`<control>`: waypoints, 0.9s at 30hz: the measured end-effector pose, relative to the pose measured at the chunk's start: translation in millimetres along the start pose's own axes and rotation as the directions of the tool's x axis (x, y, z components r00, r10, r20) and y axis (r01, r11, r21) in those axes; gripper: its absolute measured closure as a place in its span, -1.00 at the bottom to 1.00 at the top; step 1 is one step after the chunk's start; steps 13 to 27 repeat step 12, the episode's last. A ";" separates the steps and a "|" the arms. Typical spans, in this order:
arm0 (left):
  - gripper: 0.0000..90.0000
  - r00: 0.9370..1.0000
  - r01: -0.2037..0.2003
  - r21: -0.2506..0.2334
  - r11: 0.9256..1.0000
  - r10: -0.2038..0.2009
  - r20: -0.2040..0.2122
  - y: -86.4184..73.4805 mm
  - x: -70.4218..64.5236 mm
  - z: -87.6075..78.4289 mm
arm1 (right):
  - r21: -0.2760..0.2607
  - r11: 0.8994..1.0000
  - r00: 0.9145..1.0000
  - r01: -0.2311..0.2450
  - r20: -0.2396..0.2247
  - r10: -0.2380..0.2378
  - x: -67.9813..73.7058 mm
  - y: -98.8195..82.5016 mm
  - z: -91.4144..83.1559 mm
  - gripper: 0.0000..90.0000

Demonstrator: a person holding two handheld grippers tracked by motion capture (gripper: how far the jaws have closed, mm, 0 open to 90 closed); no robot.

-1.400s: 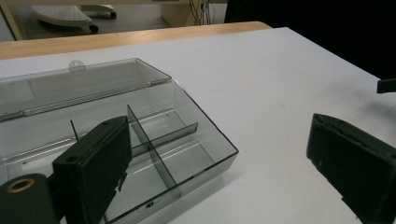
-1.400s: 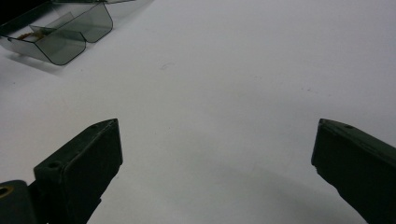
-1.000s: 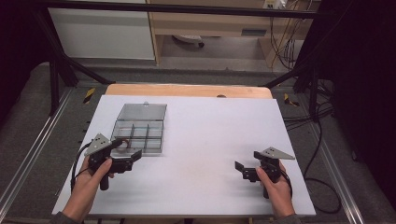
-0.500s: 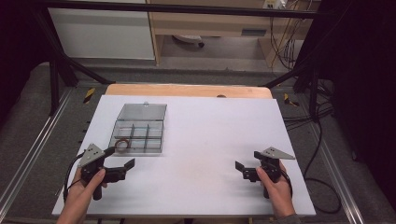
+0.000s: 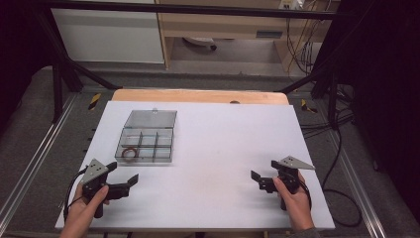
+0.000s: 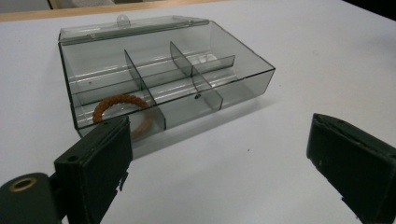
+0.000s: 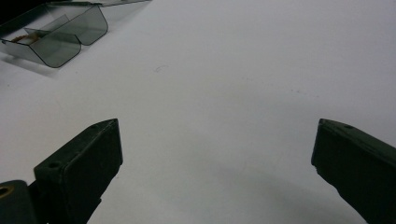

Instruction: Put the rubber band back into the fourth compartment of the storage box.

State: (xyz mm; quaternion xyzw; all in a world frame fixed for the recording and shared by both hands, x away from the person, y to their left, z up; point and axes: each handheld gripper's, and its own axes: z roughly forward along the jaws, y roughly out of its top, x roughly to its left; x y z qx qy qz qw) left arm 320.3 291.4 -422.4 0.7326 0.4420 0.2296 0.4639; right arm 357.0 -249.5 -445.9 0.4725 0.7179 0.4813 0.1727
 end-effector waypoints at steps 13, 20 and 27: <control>-0.85 0.998 -0.032 0.065 0.997 0.035 -0.056 -10.9 4.7 5.3 | 0.100 0.993 0.993 0.068 0.089 -0.077 0.9 -3.2 7.3 -0.94; -0.85 0.998 -0.032 0.065 0.997 0.035 -0.056 -10.9 4.7 5.3 | 0.100 0.993 0.993 0.068 0.089 -0.077 0.9 -3.2 7.3 -0.94; -0.85 0.998 -0.032 0.065 0.997 0.035 -0.056 -10.9 4.7 5.3 | 0.100 0.993 0.993 0.068 0.089 -0.077 0.9 -3.2 7.3 -0.94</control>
